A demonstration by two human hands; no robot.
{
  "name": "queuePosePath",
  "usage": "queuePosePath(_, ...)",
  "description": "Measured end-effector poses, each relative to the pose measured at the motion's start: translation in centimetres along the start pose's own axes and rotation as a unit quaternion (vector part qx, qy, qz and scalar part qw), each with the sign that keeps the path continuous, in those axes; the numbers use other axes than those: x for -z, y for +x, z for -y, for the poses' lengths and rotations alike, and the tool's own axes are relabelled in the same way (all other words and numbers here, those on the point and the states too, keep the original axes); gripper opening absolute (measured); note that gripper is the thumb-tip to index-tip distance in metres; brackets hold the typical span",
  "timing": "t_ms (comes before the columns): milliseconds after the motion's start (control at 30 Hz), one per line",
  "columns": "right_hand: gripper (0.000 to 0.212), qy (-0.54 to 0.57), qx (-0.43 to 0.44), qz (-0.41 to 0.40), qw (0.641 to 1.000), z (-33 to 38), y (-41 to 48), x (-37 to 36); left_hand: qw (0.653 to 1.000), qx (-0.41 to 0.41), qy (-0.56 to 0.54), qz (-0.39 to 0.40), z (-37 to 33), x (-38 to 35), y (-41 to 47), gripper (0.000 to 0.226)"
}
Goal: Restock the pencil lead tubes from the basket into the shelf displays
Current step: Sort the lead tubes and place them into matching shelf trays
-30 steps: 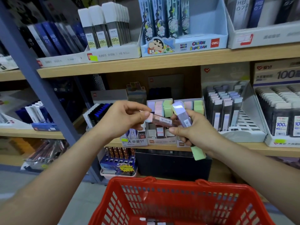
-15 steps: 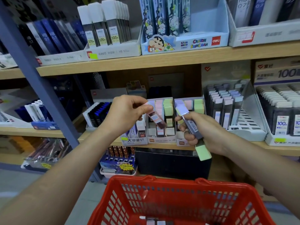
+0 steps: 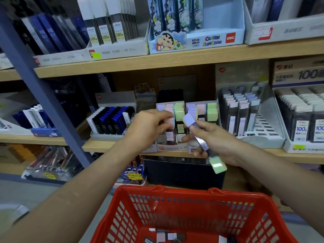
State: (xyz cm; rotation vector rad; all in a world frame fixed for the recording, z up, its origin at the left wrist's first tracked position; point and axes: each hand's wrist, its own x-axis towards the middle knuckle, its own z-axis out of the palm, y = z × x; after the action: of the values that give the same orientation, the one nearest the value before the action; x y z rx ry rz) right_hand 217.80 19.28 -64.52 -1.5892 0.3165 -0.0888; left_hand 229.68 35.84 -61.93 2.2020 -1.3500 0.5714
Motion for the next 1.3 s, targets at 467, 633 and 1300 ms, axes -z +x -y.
queuePosePath(467,0.028,-0.096,0.012,0.018,0.995,-0.3,0.0,0.2,0.986,-0.105,0.128,-0.012,1.1,-1.5,-1.0,0.033)
queuePosePath(633,0.023,-0.007,-0.019,0.003,1.000,0.2,0.0,0.1,0.987,-0.094,0.131,-0.021,1.5,-2.2,-1.7,0.036)
queuePosePath(1300,0.023,0.108,-0.048,0.047,0.992,1.1,-1.2,1.6,0.973,-0.092,0.211,0.033,1.3,-3.1,-0.9,0.089)
